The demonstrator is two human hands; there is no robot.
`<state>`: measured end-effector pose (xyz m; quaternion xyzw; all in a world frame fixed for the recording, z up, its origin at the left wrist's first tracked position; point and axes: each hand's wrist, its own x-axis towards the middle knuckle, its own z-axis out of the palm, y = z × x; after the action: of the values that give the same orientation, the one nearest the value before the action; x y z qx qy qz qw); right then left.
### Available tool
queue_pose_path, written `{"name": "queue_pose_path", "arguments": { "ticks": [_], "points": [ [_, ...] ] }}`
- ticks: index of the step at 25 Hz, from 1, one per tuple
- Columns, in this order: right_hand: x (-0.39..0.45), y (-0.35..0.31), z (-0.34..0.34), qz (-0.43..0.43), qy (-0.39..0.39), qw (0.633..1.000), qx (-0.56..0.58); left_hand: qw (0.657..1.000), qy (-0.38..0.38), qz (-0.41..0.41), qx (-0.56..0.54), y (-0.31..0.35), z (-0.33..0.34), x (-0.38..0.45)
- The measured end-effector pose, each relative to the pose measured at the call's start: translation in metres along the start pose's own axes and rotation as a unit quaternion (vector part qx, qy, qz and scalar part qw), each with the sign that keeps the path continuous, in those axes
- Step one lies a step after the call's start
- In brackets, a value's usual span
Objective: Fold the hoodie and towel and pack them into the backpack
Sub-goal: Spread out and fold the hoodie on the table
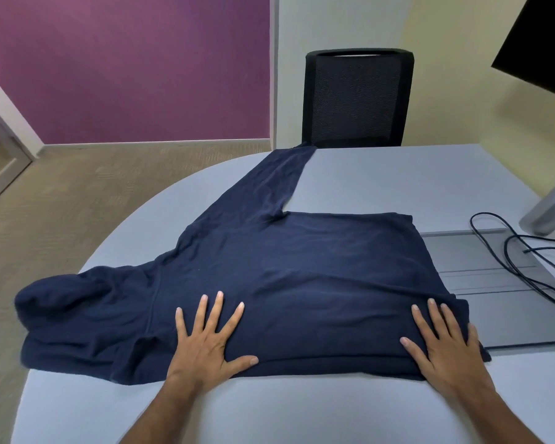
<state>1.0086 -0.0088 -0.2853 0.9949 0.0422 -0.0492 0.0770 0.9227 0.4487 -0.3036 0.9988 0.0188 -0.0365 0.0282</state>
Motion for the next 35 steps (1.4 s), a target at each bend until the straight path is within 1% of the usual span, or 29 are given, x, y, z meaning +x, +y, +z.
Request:
{"name": "queue_pose_path", "arguments": {
  "ticks": [6, 14, 19, 21, 23, 26, 28, 30, 33, 34, 35],
  "points": [
    [-0.037, 0.006, 0.007, 0.007, -0.003, 1.0, 0.008, 1.0, -0.002, 0.006, -0.001, 0.004, 0.002, -0.028],
    [-0.095, 0.019, 0.017, 0.026, -0.031, 0.999, 0.014, 0.999, -0.034, 0.014, -0.008, 0.016, 0.002, -0.073],
    [-0.129, 0.026, 0.021, 0.031, -0.021, 0.999, 0.009, 0.998, -0.06, 0.011, -0.01, 0.025, 0.001, -0.103],
    [-0.142, 0.028, 0.019, 0.029, -0.03, 0.999, 0.014, 0.998, -0.069, 0.01, -0.01, 0.03, 0.0, -0.114],
    [-0.152, 0.029, 0.017, 0.026, -0.042, 0.999, 0.022, 0.997, -0.072, 0.01, -0.009, 0.033, 0.002, -0.124],
    [-0.159, 0.029, 0.02, 0.023, -0.036, 0.999, 0.025, 0.997, -0.072, 0.012, -0.013, 0.034, 0.002, -0.132],
    [-0.158, 0.03, 0.021, 0.016, -0.021, 0.999, 0.029, 0.997, -0.066, 0.021, -0.018, 0.033, 0.003, -0.133],
    [-0.152, 0.03, 0.012, 0.005, 0.018, 0.999, 0.05, 0.998, -0.043, 0.037, -0.03, 0.032, 0.002, -0.132],
    [-0.125, 0.03, -0.013, -0.007, 0.129, 0.988, 0.08, 0.995, 0.024, 0.077, -0.063, 0.032, -0.008, -0.108],
    [-0.108, 0.031, -0.022, -0.013, 0.158, 0.984, 0.081, 0.992, 0.046, 0.094, -0.068, 0.034, -0.015, -0.091],
    [-0.09, 0.033, -0.029, -0.02, 0.171, 0.982, 0.079, 0.989, 0.063, 0.113, -0.066, 0.036, -0.022, -0.07]
  ]
}}
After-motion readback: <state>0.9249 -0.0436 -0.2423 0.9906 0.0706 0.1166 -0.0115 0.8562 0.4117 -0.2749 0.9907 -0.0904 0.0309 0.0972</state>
